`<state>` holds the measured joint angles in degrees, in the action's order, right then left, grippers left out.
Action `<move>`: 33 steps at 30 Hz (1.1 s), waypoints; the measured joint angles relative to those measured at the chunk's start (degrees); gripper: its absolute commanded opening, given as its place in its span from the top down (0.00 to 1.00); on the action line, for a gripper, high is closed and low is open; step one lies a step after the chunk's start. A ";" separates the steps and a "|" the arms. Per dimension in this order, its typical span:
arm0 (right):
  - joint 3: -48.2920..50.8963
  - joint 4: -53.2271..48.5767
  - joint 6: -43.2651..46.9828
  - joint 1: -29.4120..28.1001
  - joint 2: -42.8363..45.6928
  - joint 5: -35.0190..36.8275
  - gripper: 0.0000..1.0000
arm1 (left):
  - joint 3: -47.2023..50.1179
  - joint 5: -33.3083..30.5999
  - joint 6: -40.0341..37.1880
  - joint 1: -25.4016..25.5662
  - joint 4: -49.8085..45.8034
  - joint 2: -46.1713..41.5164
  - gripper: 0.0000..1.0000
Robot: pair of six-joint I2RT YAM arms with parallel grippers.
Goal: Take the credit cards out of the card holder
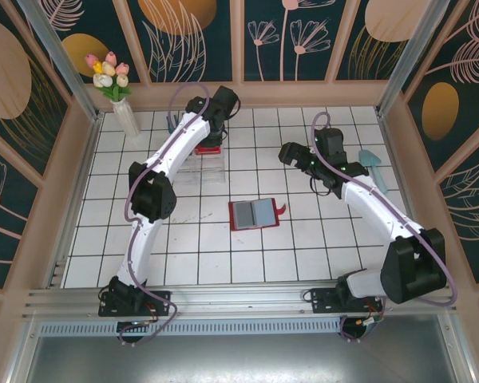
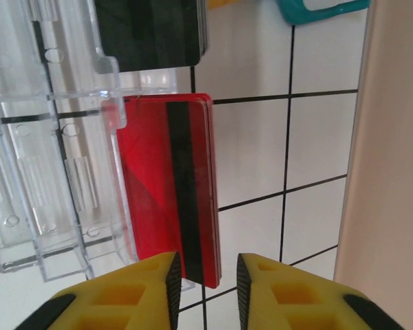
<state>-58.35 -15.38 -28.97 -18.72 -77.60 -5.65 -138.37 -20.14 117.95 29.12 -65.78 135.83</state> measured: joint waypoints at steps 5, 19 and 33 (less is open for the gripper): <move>0.00 -0.02 0.04 0.00 -0.59 -0.31 0.01 | 2.91 -1.60 -10.16 0.00 6.05 -1.51 0.62; -0.33 -0.31 2.82 -8.74 -6.80 -3.61 0.54 | 56.89 6.43 -46.21 -0.11 45.18 -38.80 0.67; 5.14 -0.68 0.11 -18.25 -12.48 -2.99 1.00 | 90.03 31.01 -53.37 4.09 65.09 -44.76 0.84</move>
<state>-53.21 -16.05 -28.86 -36.97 -90.08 -8.64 -48.34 10.87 64.58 33.21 -0.69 91.07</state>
